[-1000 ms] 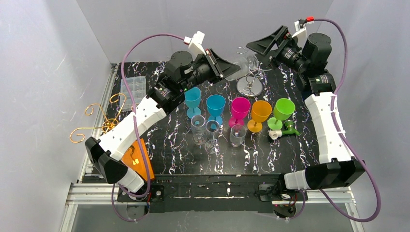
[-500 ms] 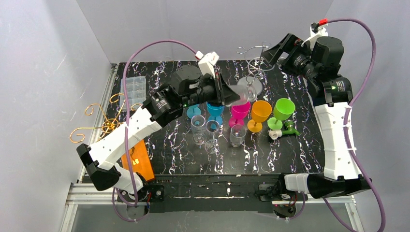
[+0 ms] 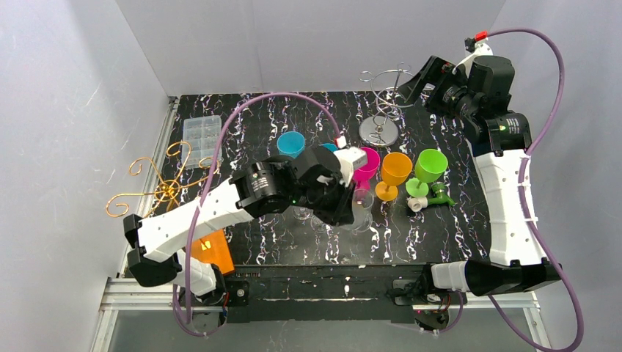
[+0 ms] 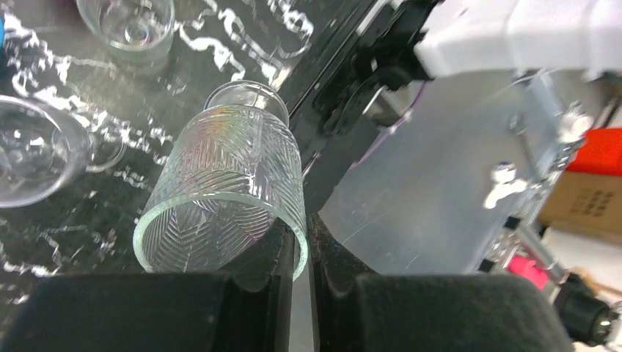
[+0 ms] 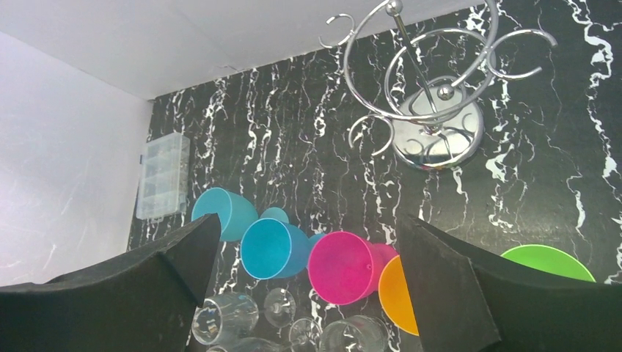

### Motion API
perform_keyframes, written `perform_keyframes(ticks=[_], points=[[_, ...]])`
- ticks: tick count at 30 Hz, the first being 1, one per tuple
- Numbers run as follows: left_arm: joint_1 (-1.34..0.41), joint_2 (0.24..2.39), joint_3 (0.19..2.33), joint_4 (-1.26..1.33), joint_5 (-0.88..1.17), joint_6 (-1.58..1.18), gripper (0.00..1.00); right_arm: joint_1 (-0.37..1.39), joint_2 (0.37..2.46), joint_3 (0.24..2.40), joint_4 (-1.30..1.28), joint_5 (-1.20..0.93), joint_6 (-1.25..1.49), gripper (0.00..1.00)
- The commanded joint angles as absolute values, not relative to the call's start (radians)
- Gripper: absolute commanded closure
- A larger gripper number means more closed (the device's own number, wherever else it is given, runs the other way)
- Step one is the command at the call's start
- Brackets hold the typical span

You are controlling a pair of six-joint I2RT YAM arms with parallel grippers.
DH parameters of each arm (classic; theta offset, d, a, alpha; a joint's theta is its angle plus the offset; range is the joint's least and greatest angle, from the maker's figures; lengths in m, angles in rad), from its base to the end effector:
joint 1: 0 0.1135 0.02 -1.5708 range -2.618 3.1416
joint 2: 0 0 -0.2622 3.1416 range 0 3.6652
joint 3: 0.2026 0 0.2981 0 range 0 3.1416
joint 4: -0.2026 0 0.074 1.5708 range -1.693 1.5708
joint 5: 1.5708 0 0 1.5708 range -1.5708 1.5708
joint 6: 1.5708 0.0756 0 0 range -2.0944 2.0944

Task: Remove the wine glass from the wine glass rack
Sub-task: Place the wine glass at the center of the board.

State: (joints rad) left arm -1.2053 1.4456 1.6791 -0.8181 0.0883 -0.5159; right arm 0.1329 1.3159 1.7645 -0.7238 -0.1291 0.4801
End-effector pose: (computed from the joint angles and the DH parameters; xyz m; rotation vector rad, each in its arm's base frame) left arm 0.1303 -0.3591 0.4172 0.8506 2.2031 -1.0300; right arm 0.3301 0.0539 0.5074 0.2338 1.8644 0.5442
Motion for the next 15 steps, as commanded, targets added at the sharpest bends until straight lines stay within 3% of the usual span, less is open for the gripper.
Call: perform_keyframes(ticks=[1, 15], points=[[-1.268, 1.513, 1.724, -0.94, -0.032, -0.467, 1.0, 0.133, 1.309, 1.759, -0.725, -0.094, 0.447, 0.02], [-1.307, 1.844, 1.776, -0.949, -0.095, -0.448, 1.0, 0.133, 1.296, 1.751, -0.776, 0.047, 0.411, 0.02]])
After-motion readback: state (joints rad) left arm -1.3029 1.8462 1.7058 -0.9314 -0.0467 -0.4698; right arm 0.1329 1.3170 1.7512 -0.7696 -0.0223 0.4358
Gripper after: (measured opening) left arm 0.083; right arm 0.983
